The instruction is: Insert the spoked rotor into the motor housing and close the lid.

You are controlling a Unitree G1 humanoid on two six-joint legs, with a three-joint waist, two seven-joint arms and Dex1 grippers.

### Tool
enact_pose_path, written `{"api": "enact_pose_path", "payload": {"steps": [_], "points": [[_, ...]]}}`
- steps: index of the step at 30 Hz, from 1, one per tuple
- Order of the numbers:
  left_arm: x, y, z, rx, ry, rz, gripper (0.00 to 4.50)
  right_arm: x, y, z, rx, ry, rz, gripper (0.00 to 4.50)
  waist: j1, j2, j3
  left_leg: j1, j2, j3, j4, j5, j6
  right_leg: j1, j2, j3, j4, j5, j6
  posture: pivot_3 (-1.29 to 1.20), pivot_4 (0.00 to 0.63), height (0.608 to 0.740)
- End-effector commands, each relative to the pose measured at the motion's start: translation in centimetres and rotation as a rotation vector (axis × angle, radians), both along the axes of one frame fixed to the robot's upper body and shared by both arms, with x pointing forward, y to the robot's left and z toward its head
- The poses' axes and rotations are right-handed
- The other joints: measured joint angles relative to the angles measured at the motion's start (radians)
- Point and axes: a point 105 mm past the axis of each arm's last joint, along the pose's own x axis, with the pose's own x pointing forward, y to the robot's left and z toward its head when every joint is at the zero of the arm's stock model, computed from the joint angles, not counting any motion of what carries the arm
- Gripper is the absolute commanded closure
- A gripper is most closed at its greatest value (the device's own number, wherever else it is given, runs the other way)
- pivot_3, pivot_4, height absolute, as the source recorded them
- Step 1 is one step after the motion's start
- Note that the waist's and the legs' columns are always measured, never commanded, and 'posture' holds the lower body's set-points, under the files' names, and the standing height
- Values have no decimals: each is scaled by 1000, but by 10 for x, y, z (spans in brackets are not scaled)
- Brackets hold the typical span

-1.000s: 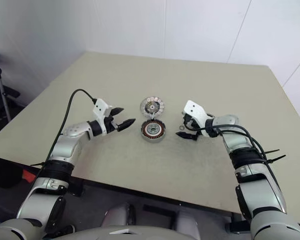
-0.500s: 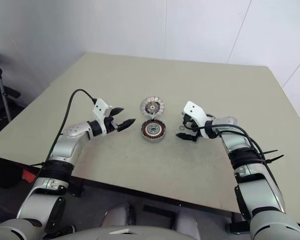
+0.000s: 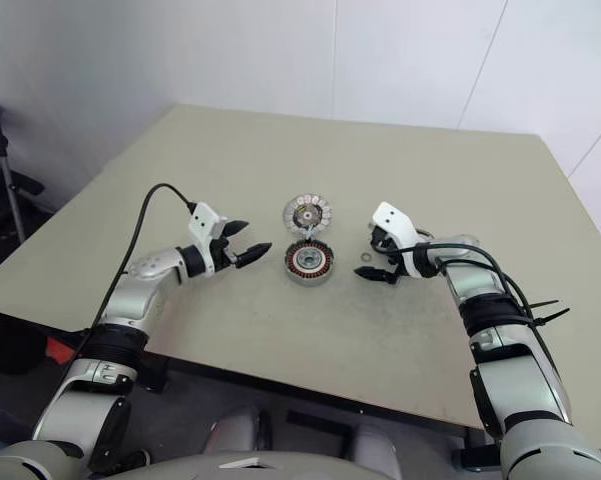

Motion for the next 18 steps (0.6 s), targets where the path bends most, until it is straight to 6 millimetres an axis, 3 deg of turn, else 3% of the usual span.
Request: {"api": "enact_pose_path", "payload": {"steps": [1, 3, 6, 10, 13, 18], "points": [[2, -1, 14, -1, -59, -5, 0, -11, -14, -20, -41, 93, -35, 15, 0, 0, 0, 0, 0, 0, 0, 0, 0, 0, 0, 0, 0, 0, 0, 0, 0, 740], [1, -1, 14, 0, -59, -6, 0, -11, -13, -17, -38, 83, -24, 15, 1, 0, 0, 0, 0, 0, 0, 0, 0, 0, 0, 0, 0, 0, 0, 0, 0, 740], [1, -1, 13, 4, -57, -6, 0, -12, -3, 7, -1, 23, 40, 15, 5, 0, 0, 0, 0, 0, 0, 0, 0, 0, 0, 0, -1, 0, 0, 0, 0, 740], [0, 0, 12, 7, -56, -8, 0, -14, 11, 63, -2, -142, 147, 15, 5, 1, 0, -4, -1, 0, -4, 0, 0, -4, 0, 0, -3, 0, 0, 0, 0, 740], [1, -1, 13, 7, -56, -12, 0, -20, 21, 91, -21, -210, 230, 15, -3, 1, 1, -6, -1, 0, -6, 1, -1, -8, 0, 0, -3, 0, 0, 0, 0, 740], [4, -6, 16, 2, -62, -23, 0, -37, 47, 95, -188, -256, 473, 15, -3, 1, 1, -5, -1, 0, -7, 1, -1, -8, 1, 0, -3, 0, 0, 0, 0, 740]]}}
